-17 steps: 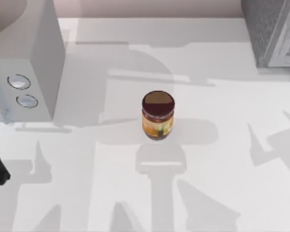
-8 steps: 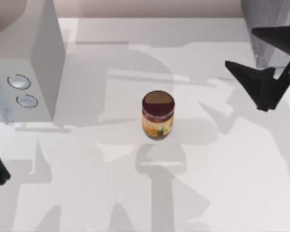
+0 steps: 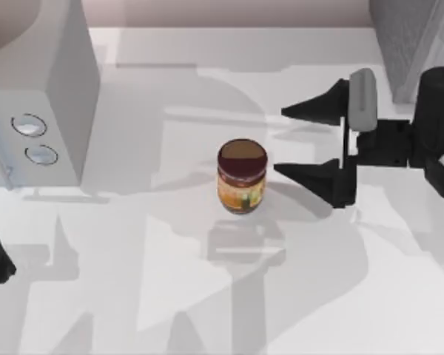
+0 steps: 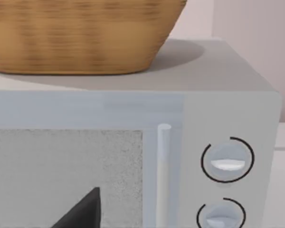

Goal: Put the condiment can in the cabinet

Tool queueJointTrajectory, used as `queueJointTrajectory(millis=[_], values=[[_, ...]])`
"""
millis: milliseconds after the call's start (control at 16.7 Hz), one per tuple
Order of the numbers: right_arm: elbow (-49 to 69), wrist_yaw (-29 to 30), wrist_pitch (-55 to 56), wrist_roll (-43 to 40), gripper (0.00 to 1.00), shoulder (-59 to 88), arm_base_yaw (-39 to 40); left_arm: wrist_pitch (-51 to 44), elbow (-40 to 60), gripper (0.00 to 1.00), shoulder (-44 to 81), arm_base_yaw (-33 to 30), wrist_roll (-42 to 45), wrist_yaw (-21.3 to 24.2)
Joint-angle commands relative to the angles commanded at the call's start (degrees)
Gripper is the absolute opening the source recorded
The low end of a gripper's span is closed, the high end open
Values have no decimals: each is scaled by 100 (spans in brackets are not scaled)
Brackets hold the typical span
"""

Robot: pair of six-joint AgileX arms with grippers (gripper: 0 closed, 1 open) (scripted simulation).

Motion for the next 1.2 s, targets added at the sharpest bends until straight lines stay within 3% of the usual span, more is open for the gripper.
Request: queueJointTrajectory(millis=[240,420,780,1200], values=[[493,-611,411,-317,100,1170,109,0,0,100,0,0,0,0],[614,-761,507,-403,100,1453,132,0,0,100,0,0,0,0],[652,-697,546,-338,100,1477,184,0,0,100,0,0,0,0],[1156,-12,972,226,100,1875,905,0,0,100,0,0,0,0]])
